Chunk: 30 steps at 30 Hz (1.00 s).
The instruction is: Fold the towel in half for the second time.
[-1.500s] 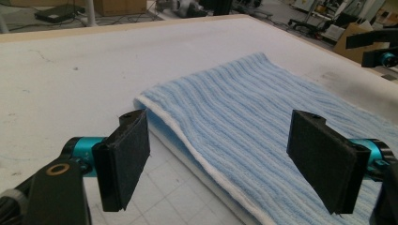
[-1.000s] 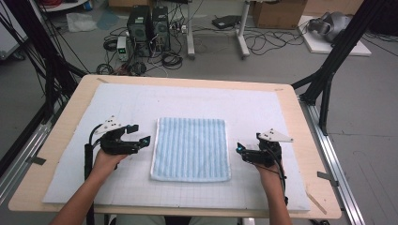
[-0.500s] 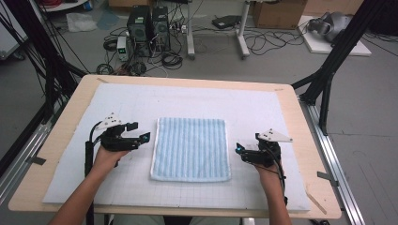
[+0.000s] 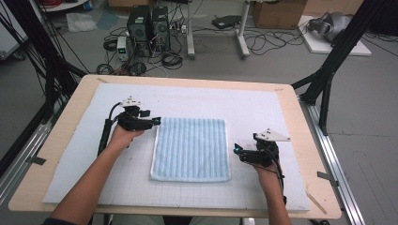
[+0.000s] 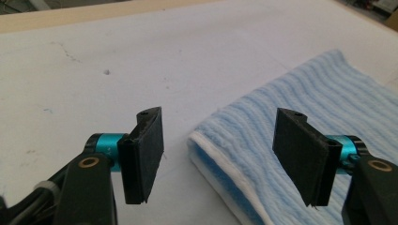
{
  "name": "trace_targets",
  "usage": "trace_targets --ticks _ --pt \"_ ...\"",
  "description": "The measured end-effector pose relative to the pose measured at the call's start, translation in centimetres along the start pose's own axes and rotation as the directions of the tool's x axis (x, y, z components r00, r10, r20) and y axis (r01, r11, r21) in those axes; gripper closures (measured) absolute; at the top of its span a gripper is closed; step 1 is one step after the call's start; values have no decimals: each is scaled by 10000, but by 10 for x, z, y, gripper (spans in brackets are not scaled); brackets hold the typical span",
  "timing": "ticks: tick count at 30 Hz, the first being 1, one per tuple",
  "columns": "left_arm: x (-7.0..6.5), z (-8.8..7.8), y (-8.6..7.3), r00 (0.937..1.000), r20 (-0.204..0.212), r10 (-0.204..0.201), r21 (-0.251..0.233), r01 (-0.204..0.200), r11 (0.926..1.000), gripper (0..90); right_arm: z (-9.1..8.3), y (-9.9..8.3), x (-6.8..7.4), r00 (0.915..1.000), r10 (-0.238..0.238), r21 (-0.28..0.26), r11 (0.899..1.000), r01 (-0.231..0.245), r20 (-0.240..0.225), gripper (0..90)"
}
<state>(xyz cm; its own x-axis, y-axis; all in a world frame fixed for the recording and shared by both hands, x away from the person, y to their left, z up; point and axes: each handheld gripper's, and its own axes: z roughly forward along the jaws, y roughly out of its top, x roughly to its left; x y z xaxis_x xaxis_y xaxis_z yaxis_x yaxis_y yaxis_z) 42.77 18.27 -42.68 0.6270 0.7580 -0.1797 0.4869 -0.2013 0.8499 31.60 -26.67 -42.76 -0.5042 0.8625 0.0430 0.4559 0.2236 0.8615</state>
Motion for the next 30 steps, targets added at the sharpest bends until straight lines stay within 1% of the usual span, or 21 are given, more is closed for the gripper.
trace_targets --ticks 1,2,6,8,10,11,13,15,18,19,20,21,23,24,25,28,30 --pt "1 4 0 10000 -83 33 -8 -33 10000 370 0 0 0 10000 11 3 10000 -11 4 114" --pt "2 7 -1 9999 -166 16 -115 -18 9999 380 -1 0 0 10000 12 -10 10000 -12 -9 114" --pt "6 19 -6 9992 -409 -38 344 52 9994 426 0 -1 -1 10000 25 -19 10000 -25 -25 114" --pt "7 24 -8 9990 -436 122 499 -100 9987 458 0 -1 0 10000 38 -18 10000 -39 -40 114" --pt "6 27 -9 9990 -398 179 663 -152 9977 481 0 -1 0 10000 9 -13 10000 -9 -52 114" --pt "5 28 -10 9990 -374 262 743 -234 9970 503 0 -1 0 10000 54 10 10000 -54 -61 114" --pt "2 29 -10 9975 -318 635 891 -605 9942 542 1 -1 0 9999 90 51 9999 -90 -71 114" --pt "0 30 -10 9963 -215 837 982 -813 9918 603 1 -1 0 10000 72 54 10000 -72 -63 114" --pt "-3 31 -11 9925 -43 1224 1136 -1212 9861 742 3 -1 0 10000 28 96 10000 -27 -82 114" --pt "-4 32 -11 9911 14 1333 1151 -1326 9845 791 3 -1 1 9999 82 119 9999 -80 -125 114" --pt "-5 32 -11 9903 -4 1393 1156 -1383 9836 821 4 0 1 9999 56 125 9999 -54 -127 114" --pt "-4 32 -11 9902 28 1393 1176 -1387 9833 833 5 0 2 9998 78 140 9999 -76 -159 114" --pt "-3 32 -11 9917 90 1279 1123 -1281 9854 844 8 2 2 9998 118 168 9998 -115 -187 114" --pt "-3 32 -11 9918 76 1275 1115 -1275 9855 844 12 4 2 9994 187 230 9996 -180 -281 114" --pt "-4 32 -11 9915 75 1298 1132 -1298 9851 845 15 5 2 9994 228 285 9994 -220 -273 113" --pt "-3 32 -11 9918 71 1278 1113 -1278 9855 845 29 12 2 9988 288 670 9974 -260 -401 113" --pt "-3 31 -11 9918 85 1278 1148 -1280 9851 844 41 19 -2 9992 238 912 9956 -210 -306 113"
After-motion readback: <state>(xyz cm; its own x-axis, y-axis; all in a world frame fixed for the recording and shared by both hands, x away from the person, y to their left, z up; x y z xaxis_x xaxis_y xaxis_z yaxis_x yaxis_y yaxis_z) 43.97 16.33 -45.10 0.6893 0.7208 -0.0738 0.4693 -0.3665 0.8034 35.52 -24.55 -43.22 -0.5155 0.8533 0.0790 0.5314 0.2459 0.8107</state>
